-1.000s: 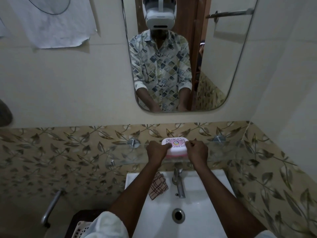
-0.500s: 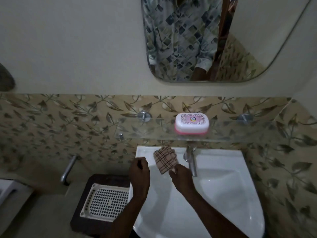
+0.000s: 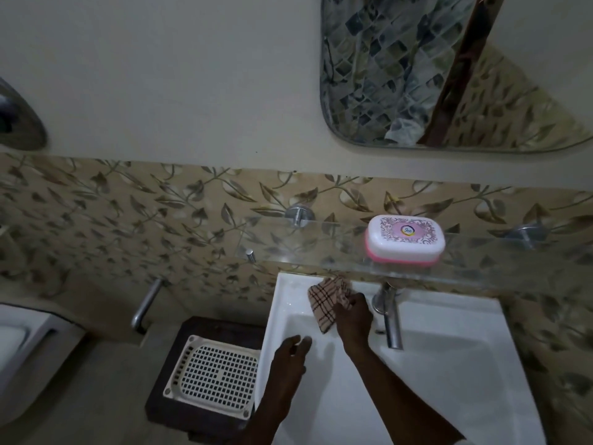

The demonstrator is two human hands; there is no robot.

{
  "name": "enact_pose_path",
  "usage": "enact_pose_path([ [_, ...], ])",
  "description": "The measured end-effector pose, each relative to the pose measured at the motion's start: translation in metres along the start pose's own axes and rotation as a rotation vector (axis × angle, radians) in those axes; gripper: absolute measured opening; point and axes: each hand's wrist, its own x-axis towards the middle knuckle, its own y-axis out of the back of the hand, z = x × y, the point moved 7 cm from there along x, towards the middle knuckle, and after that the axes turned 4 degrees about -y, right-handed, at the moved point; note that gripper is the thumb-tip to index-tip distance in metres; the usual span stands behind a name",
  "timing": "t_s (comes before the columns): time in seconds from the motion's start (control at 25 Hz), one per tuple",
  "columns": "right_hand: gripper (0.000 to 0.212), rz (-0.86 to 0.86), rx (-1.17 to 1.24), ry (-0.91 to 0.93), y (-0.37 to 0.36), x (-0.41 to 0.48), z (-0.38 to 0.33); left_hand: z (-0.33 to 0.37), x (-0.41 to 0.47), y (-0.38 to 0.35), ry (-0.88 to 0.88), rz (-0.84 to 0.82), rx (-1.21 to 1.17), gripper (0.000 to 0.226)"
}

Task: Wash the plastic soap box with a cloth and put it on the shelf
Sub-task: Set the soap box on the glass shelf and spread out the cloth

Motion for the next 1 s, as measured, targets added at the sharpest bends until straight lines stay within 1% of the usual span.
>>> enact_pose_path([
  [0.08, 0.023, -0.039, -0.061, 0.263, 0.008, -0.022, -0.029, 0.008, 0.009, -0.01, 0.142, -0.071, -0.411, 0.049],
  [0.12, 0.024, -0.071, -0.151, 0.419, 0.009, -0.041, -0.042, 0.017, 0.013, -0.016, 0.192, -0.144, -0.615, 0.058],
  [0.2, 0.031, -0.166, -0.325, 0.706, 0.008, -0.082, -0.051, 0.04, 0.012, -0.029, 0.212, -0.35, -0.981, 0.081],
  [0.24, 0.034, -0.227, -0.36, 0.816, 0.008, -0.1, -0.049, 0.051, 0.009, -0.033, 0.205, -0.439, -1.128, 0.089],
  [0.28, 0.038, -0.282, -0.333, 0.856, 0.012, -0.111, -0.045, 0.058, 0.005, -0.035, 0.205, -0.499, -1.225, 0.094],
  [0.36, 0.047, -0.351, -0.173, 0.766, 0.026, -0.112, -0.039, 0.063, -0.002, -0.036, 0.194, -0.534, -1.275, 0.093],
  [0.4, 0.05, -0.366, -0.126, 0.723, 0.033, -0.107, -0.038, 0.064, -0.006, -0.035, 0.184, -0.542, -1.273, 0.093],
  [0.44, 0.05, -0.38, -0.137, 0.712, 0.034, -0.102, -0.038, 0.064, -0.008, -0.035, 0.176, -0.55, -1.265, 0.095],
  [0.52, 0.044, -0.454, -0.203, 0.733, 0.032, -0.099, -0.042, 0.065, -0.011, -0.033, 0.167, -0.552, -1.236, 0.1],
  [0.56, 0.041, -0.528, -0.184, 0.713, 0.029, -0.097, -0.043, 0.066, -0.011, -0.032, 0.164, -0.556, -1.224, 0.103],
  [0.64, 0.035, -0.656, -0.082, 0.604, 0.028, -0.09, -0.044, 0.07, -0.015, -0.031, 0.156, -0.591, -1.215, 0.109],
  [0.72, 0.024, -0.704, 0.032, 0.485, 0.031, -0.082, -0.043, 0.074, -0.019, -0.029, 0.143, -0.644, -1.203, 0.112],
  [0.76, 0.02, -0.698, 0.126, 0.423, 0.032, -0.077, -0.04, 0.073, -0.02, -0.028, 0.142, -0.651, -1.197, 0.11],
  [0.8, 0.015, -0.677, 0.266, 0.358, 0.033, -0.074, -0.036, 0.072, -0.02, -0.026, 0.144, -0.641, -1.199, 0.102],
  [0.88, 0.008, -0.601, 0.64, 0.138, 0.037, -0.065, -0.017, 0.068, -0.018, -0.02, 0.127, -0.576, -1.172, 0.079],
  [0.92, 0.017, -0.559, 0.801, 0.018, 0.04, -0.06, -0.006, 0.066, -0.016, -0.014, 0.097, -0.535, -1.126, 0.067],
  [0.96, 0.023, -0.558, 0.909, -0.093, 0.042, -0.058, 0.004, 0.066, -0.017, -0.007, 0.057, -0.51, -1.076, 0.058],
  [1.0, 0.024, -0.589, 0.965, -0.219, 0.042, -0.058, 0.013, 0.067, -0.019, -0.001, 0.028, -0.509, -1.04, 0.053],
])
